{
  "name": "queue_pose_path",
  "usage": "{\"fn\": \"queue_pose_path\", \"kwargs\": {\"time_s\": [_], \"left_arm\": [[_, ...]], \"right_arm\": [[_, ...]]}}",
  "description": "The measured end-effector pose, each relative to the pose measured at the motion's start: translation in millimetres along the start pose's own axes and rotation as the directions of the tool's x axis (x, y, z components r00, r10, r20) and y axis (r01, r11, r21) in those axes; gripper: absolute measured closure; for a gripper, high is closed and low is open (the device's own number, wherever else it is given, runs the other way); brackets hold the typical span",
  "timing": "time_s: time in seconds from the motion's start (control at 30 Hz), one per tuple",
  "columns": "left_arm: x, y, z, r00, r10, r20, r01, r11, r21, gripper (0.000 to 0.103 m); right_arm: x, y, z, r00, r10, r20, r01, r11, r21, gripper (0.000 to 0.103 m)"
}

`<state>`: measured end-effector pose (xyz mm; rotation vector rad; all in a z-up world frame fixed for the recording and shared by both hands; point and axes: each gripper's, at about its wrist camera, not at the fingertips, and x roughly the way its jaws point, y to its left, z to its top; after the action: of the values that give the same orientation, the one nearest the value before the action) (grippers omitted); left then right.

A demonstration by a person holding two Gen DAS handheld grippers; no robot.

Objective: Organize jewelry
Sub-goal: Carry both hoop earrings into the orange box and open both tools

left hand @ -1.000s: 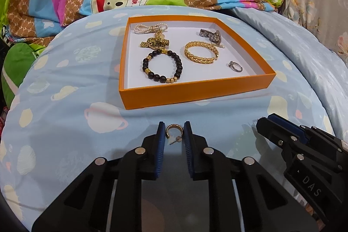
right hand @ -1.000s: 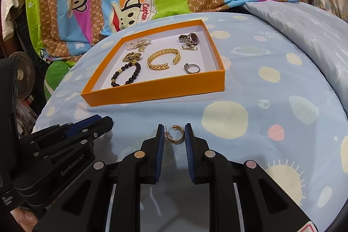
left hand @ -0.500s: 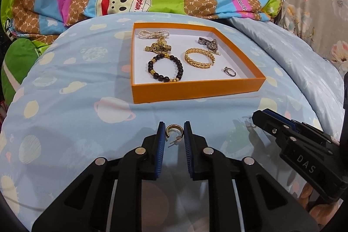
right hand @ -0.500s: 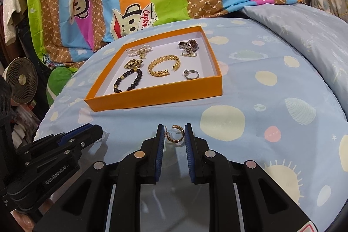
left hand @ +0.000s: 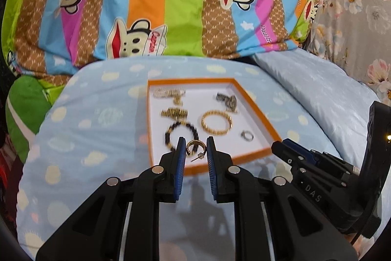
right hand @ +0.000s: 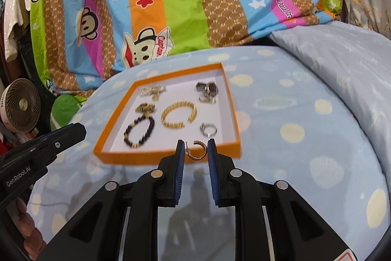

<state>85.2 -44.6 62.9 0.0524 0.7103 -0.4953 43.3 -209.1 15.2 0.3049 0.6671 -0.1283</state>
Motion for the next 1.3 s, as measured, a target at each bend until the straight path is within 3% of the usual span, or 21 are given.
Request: {"fn": "queue_pose_path", "kwargs": {"time_s": [0.23,0.47,1.3], "left_arm": [[47.7,-2.9,20.9,1.0,0.011,-0.016,-0.011,1.0,-0.018,0.086],[90.0,3.4,17.5,0.998,0.022,-0.055,-0.024,0.999,-0.036,0.086],[109.9,6.7,10.0,0.995,0.045,-0.09,-0.047,0.998,-0.027,0.086]], "right_arm": [[35.5,-2.6,26.5,1.0,-0.003,0.005,0.003,1.0,0.002,0.085],[65.8,-4.4,38.8,1.0,-0.019,-0.007,0.019,1.0,-0.011,0.085],[81.7,-6.1,39.2,0.999,-0.013,-0.034,0.013,1.0,-0.006,0.085]]}}
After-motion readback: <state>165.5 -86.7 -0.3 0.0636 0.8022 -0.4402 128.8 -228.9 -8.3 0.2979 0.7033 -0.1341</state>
